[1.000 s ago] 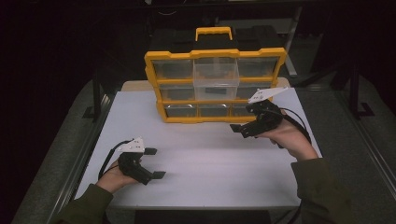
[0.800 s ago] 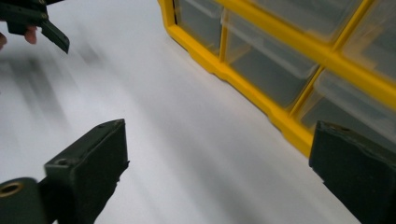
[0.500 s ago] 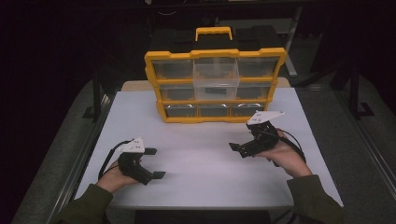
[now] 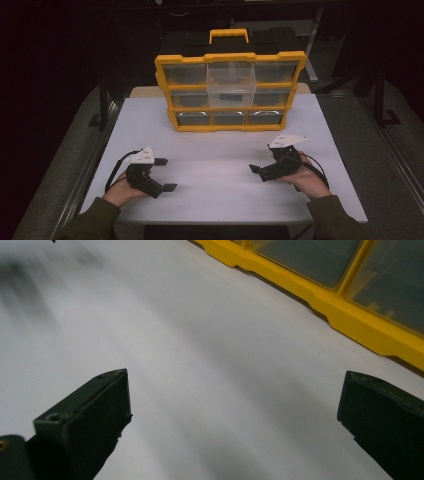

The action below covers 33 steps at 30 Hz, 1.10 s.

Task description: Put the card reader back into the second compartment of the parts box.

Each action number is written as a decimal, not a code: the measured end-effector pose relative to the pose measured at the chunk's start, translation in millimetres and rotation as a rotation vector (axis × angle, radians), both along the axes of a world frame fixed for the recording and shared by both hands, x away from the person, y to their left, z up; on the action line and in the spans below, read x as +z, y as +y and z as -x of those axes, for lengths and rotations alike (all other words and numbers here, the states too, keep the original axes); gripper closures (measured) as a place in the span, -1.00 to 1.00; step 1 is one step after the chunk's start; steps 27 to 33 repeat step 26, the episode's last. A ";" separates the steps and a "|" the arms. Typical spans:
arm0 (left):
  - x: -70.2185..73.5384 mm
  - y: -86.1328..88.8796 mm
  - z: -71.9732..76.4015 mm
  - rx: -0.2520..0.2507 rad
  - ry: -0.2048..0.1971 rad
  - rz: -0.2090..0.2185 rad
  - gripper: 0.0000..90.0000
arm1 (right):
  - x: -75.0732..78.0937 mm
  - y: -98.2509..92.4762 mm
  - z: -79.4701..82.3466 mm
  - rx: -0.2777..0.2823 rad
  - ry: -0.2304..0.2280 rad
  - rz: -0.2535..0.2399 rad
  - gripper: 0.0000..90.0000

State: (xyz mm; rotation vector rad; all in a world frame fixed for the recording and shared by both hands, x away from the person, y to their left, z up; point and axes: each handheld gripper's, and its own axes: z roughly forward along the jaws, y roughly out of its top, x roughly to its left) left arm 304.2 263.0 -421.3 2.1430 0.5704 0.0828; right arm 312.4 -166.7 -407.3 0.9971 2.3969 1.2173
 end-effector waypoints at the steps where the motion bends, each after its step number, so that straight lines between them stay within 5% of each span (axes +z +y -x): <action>1: 0.0 0.1 0.0 0.001 0.000 0.000 -1.00 | -2.0 -1.0 1.5 -0.002 -0.002 -0.005 -1.00; 21: -0.4 0.3 0.7 0.002 -0.007 -0.007 -1.00 | -37.6 -25.5 23.5 -0.022 0.002 -0.005 -1.00; 33: -0.3 0.5 0.8 0.005 -0.008 -0.007 -1.00 | -40.6 -25.8 23.5 -0.021 0.005 0.014 -1.00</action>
